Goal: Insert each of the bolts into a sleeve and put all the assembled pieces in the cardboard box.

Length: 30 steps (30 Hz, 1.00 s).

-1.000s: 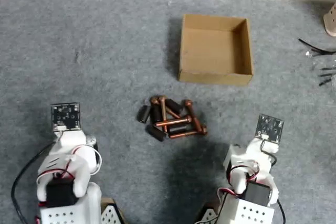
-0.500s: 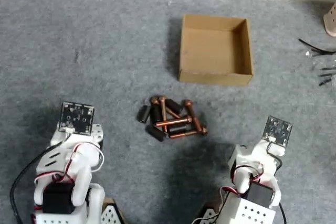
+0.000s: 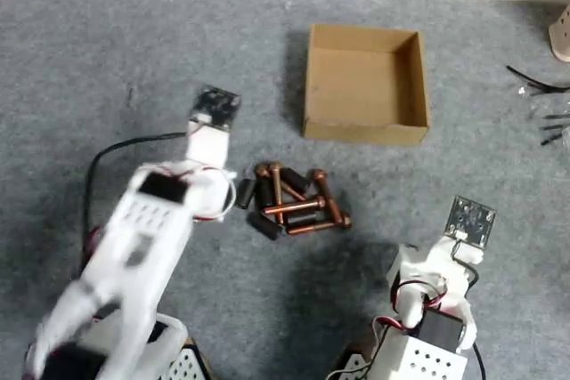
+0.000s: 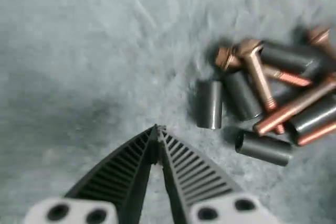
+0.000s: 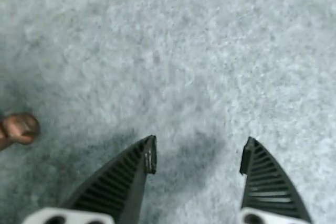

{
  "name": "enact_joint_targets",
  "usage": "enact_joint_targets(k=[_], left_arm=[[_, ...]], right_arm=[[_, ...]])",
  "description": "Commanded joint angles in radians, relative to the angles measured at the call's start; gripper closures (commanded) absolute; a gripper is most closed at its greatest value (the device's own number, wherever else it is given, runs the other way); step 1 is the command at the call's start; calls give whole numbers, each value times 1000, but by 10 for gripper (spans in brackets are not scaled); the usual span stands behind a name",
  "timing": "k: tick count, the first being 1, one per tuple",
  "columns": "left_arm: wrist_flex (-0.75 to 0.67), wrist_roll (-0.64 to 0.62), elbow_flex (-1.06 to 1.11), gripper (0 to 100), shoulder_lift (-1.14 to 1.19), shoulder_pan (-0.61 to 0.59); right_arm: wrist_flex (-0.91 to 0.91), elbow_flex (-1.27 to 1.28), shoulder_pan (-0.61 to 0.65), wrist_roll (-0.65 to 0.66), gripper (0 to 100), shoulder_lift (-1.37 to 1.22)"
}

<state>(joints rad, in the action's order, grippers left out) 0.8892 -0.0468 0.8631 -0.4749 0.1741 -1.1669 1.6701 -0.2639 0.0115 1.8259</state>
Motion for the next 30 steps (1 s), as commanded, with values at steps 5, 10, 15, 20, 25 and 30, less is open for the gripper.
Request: enact_joint_targets(k=[5, 10, 15, 20, 25, 30], left_arm=[[-107, -63, -56, 992, 217, 4], [-147, -147, -54, 992, 217, -77], [-141, -146, -54, 992, 217, -143], [-144, -144, -54, 992, 223, -147], [-146, -144, -56, 992, 223, -147], [-146, -144, -56, 992, 223, -148]], right_arm=[[41, 120, 85, 31, 757, 12], [53, -71, 102, 126, 758, 4], [104, -73, 343, 141, 774, 1], [145, -179, 443, 143, 845, -122], [234, -420, 467, 138, 845, -591], [291, -762, 553, 91, 845, -1107]])
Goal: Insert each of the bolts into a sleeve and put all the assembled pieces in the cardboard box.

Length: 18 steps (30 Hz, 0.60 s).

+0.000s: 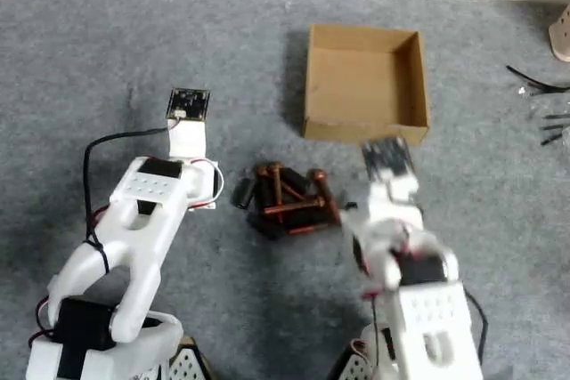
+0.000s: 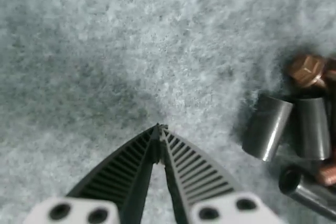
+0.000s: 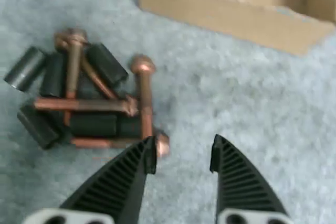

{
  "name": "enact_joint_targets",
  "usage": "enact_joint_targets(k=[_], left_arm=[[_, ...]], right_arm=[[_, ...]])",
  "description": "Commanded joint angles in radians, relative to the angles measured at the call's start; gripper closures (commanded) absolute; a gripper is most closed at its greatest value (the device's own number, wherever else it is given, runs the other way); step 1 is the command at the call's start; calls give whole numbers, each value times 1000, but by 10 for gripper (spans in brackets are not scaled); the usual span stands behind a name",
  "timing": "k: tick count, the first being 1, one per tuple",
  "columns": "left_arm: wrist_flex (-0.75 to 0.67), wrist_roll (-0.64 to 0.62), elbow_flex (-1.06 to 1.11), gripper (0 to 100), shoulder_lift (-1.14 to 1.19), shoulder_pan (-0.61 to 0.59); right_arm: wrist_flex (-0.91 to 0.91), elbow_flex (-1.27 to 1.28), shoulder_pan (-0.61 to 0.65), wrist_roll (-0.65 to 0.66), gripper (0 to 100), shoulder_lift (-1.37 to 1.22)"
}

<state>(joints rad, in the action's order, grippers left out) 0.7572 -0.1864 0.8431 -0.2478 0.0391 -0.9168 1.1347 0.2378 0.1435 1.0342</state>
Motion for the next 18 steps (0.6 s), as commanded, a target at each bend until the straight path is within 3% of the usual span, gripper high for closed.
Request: enact_joint_targets(k=[1, 8, 18], left_arm=[[-14, -5, -36, 992, -4, -13], [-14, -3, -41, 992, -4, -15], [-14, -11, -41, 992, -5, -62]], right_arm=[[41, -291, 64, -60, 845, -406], [38, -576, 154, -80, 845, -806], [31, -536, 317, -72, 845, -846]])
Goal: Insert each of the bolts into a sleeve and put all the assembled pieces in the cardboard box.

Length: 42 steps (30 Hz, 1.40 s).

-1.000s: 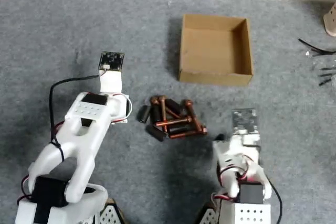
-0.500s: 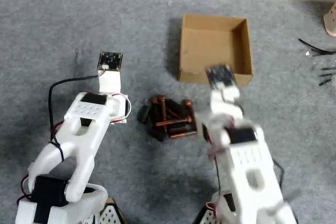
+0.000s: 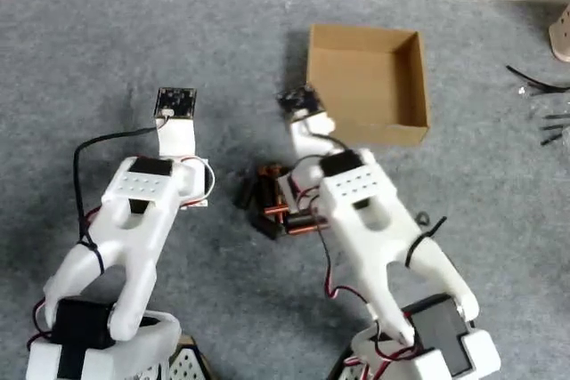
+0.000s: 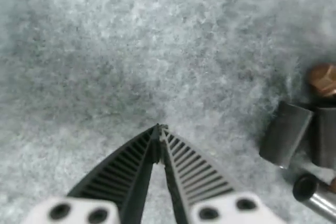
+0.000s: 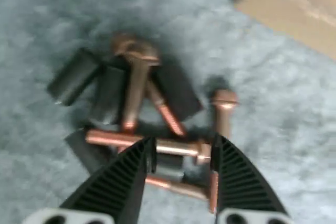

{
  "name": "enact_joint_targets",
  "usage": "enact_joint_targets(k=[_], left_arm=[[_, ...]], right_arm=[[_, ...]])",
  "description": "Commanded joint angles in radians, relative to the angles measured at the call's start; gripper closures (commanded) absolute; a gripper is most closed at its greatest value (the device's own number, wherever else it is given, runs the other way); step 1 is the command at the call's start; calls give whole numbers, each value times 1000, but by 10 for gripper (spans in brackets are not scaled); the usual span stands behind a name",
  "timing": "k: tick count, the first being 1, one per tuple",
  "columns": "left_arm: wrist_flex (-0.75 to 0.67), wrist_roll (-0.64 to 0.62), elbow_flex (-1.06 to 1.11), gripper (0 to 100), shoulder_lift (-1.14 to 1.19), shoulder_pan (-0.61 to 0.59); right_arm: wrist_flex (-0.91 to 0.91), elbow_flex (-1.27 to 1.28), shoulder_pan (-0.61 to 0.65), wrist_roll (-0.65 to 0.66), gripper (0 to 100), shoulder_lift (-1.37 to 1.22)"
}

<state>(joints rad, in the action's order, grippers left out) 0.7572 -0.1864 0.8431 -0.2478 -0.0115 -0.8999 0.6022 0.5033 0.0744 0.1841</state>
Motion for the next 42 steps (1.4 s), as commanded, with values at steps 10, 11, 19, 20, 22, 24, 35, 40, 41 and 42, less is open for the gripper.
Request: enact_joint_targets(k=[10, 11, 19, 20, 22, 24, 35, 40, 41, 42], left_arm=[[-15, -64, -42, 992, -10, -71], [-15, -94, -42, 992, -10, -97], [-17, -210, -44, 992, -10, -199], [-29, -218, -44, 992, -10, -205], [-46, -218, -41, 992, -7, -214], [-49, -218, -41, 992, -7, -222], [-49, -218, -41, 992, -7, -223], [-46, -218, -36, 992, -10, -223], [-46, -218, -36, 992, -10, -223], [-46, -218, -36, 992, -10, -223]], right_arm=[[64, 45, 159, -14, 845, 4], [77, 42, 165, -35, 845, 4], [236, 38, 288, -305, 845, -8], [248, 38, 297, -348, 845, -8], [252, 36, 308, -416, 845, -8], [252, 22, 312, -451, 845, -10], [130, -254, 317, -585, 845, -277], [104, -357, 315, -585, 845, -387], [104, -358, 312, -585, 845, -403], [105, -360, 309, -585, 845, -415]])
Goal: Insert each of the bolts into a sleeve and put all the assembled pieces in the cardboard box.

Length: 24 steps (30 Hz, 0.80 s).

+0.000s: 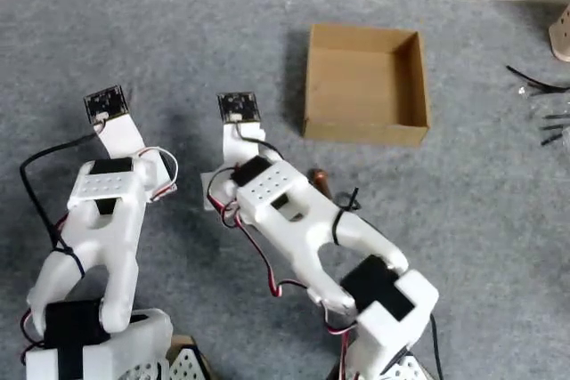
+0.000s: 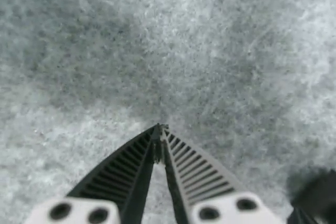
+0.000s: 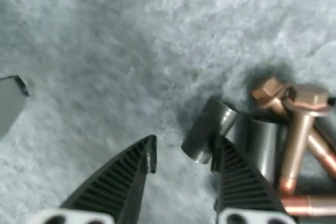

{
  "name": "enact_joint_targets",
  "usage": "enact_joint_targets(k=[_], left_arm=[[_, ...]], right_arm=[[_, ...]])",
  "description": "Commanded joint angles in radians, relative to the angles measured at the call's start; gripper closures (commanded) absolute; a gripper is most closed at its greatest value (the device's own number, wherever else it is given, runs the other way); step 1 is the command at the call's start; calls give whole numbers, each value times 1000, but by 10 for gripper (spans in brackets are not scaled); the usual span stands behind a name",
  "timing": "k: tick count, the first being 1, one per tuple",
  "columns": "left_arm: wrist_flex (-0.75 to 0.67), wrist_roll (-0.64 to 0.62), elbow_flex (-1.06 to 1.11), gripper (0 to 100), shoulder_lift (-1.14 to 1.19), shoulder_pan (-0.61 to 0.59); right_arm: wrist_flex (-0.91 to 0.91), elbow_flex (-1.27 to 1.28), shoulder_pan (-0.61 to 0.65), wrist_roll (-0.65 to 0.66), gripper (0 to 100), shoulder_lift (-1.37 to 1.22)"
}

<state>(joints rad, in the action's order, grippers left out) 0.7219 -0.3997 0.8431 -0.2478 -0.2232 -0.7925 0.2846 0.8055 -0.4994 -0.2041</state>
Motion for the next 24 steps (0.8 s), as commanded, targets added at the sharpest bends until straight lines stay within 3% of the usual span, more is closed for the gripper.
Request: enact_joint_targets(k=[1, 18, 24], left_arm=[[-11, -5, -36, 992, -10, -12], [-11, -5, -35, 992, -8, -8], [-12, -3, -35, 992, -8, -8]], right_arm=[[-2, -44, 1, -12, 845, -35], [-54, -97, -62, -57, 846, -137], [-251, -321, -71, -61, 846, -269]])
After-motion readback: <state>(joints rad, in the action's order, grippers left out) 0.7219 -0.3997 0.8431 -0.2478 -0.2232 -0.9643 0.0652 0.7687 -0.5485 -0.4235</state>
